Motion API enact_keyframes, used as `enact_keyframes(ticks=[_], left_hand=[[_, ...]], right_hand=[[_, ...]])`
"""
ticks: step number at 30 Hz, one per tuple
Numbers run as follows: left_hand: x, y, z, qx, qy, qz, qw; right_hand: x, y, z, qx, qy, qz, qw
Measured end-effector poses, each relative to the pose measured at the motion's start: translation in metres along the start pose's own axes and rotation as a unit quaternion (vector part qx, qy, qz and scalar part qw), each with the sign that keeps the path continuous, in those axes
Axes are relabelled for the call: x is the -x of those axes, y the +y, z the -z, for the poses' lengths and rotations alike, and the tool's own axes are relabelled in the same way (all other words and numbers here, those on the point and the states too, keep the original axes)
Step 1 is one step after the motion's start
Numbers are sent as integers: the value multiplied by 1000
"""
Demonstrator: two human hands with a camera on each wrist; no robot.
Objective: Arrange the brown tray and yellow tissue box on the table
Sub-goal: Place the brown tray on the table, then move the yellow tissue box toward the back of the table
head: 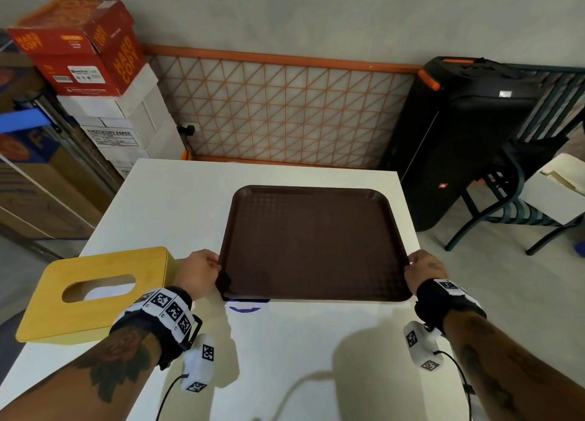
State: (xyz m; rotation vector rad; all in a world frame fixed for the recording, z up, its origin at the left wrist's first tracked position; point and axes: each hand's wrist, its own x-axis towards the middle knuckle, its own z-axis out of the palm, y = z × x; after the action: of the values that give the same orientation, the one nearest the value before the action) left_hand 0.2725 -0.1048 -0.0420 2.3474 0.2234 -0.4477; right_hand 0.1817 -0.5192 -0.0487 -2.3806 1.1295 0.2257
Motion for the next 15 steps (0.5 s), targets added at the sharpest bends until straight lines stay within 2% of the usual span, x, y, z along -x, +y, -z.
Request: enact_keyframes(ticks=[5,10,15], left_hand=[[7,1,-5,19,-44,-10,999],[25,7,-1,40,-54,16,998],[58,11,29,70,-51,-30,996]], right_hand=[[4,1,0,29,-14,0,999],[20,-3,5,20,-24,8,999],[54,-31,12,17,10,100,995]])
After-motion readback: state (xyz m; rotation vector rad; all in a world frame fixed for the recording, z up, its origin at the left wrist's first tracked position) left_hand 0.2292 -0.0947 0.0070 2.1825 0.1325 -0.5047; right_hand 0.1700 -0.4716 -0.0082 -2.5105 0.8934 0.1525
